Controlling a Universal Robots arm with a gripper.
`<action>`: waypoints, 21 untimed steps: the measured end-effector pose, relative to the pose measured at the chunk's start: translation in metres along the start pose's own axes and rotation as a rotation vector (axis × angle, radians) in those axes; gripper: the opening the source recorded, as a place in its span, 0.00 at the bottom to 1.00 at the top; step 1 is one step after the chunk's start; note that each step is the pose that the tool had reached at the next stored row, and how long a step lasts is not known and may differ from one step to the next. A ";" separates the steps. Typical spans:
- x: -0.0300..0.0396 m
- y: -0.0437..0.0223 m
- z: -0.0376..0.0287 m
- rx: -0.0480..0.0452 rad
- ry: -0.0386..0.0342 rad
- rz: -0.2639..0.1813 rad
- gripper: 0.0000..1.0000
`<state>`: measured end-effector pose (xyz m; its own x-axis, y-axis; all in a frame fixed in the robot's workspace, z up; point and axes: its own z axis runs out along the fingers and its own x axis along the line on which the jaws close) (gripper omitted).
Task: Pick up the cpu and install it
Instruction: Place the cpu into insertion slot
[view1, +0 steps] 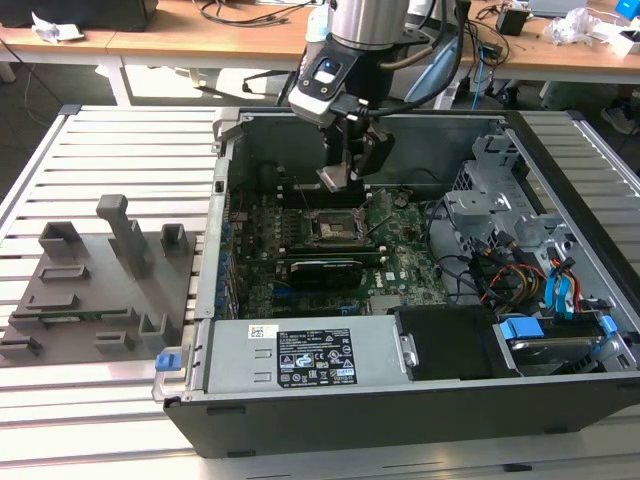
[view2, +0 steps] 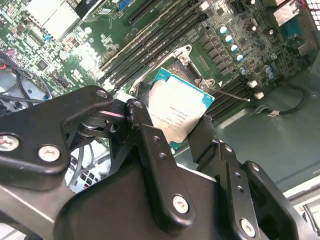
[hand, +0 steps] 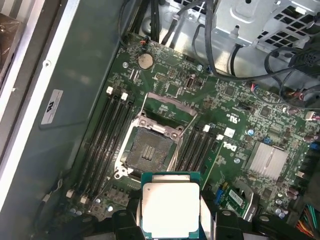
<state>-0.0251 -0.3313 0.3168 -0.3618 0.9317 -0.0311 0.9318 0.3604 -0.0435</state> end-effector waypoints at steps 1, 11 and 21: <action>0.0000 0.0000 0.0000 0.0002 0.0004 0.007 0.55; 0.0000 0.0000 0.0000 0.0033 0.0048 0.110 0.55; 0.0000 0.0000 0.0000 0.0061 0.0086 0.197 0.55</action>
<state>-0.0251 -0.3313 0.3168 -0.1723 0.9845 -0.0311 0.9843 0.1709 -0.0435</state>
